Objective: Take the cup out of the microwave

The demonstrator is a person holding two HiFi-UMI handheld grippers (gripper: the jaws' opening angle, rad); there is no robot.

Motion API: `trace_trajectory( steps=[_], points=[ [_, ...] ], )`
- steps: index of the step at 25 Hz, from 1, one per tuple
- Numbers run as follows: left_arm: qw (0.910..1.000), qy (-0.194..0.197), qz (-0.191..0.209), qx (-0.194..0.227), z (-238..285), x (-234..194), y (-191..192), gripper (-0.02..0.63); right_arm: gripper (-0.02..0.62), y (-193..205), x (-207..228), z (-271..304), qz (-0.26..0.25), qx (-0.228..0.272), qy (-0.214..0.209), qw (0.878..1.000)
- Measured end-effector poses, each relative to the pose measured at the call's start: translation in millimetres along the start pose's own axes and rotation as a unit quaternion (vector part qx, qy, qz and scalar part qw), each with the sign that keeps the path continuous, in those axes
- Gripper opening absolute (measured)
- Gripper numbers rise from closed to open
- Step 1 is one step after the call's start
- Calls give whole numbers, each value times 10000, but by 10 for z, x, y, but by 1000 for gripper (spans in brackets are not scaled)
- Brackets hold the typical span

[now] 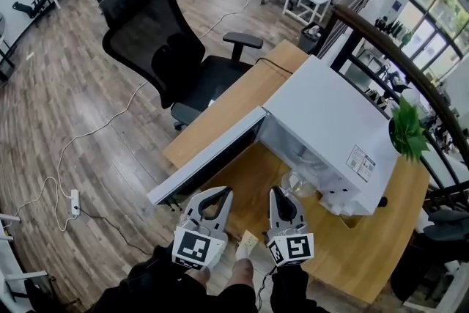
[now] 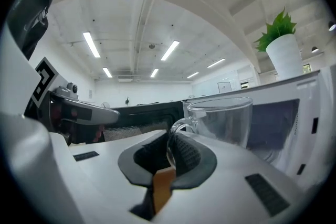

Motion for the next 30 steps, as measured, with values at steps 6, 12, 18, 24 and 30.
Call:
trace_trajectory(
  steps=[6,12,18,24,30],
  points=[
    [9995,173,172,186,-153,112,-150,25,35,-144,-66,-292,-68,180,219,9996],
    [9982,357,350,343,-295,222,-317,25,35,-296,-134,-574,-75,276,454,9986],
    [9961,556,520,458,-375,353,-464,25,36,-424,-145,-849,-125,372,688,9969],
    [9936,730,650,559,-415,479,-605,25,37,-508,-107,-1088,-139,431,920,9947],
    [9901,956,794,653,-421,601,-735,25,36,-568,-80,-1297,-86,509,1196,9915]
  ],
)
Point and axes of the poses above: the fingertips, and each gripper's own axes: z forward along the fingers, x to its right, y out of its underside, the point moved 5 cm from there along -z, backward along the fingers, and after that the axes turned 13 degrees about -x, right-handed, at the moved point
